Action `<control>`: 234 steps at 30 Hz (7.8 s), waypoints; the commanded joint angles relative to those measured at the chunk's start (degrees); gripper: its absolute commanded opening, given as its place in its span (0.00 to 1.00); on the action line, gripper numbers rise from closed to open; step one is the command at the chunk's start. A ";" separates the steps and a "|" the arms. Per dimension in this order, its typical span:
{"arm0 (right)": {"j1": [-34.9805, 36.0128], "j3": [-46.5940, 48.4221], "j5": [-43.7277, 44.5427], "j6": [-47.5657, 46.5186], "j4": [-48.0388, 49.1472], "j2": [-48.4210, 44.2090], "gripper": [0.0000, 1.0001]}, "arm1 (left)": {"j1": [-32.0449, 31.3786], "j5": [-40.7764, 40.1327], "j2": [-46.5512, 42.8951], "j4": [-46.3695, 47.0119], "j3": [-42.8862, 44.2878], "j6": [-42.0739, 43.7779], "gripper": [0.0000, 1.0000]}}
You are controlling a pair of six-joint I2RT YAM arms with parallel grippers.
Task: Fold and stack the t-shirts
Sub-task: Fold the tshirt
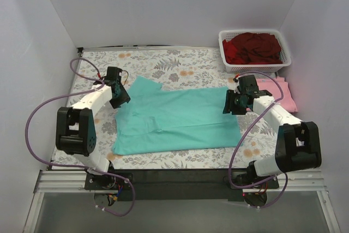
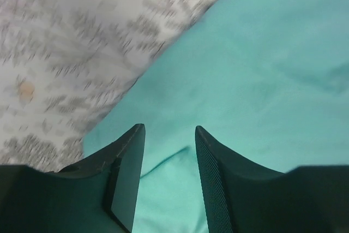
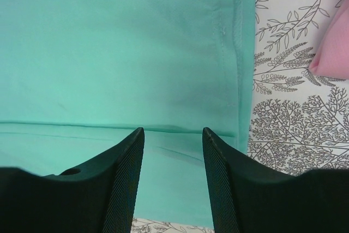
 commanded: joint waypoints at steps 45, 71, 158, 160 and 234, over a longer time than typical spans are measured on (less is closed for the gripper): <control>-2.90 18.22 5.22 -4.67 13.12 15.09 0.51 | 0.48 0.11 21.44 4.48 14.41 6.90 0.00; -4.04 27.20 -0.94 -9.60 15.06 35.40 0.47 | 0.48 0.73 21.79 5.27 13.62 6.72 0.00; -8.70 -1.46 -0.32 -0.37 13.56 9.30 0.03 | 3.21 4.50 -8.89 -2.38 -8.43 0.92 0.00; -8.61 -1.28 -0.85 -0.46 13.47 9.39 0.10 | 3.20 5.03 -9.06 -2.02 -9.75 0.39 0.00; 3.51 -5.77 -14.03 -0.20 6.26 -14.27 0.56 | -2.68 24.63 -22.15 -6.15 -17.92 -0.57 0.01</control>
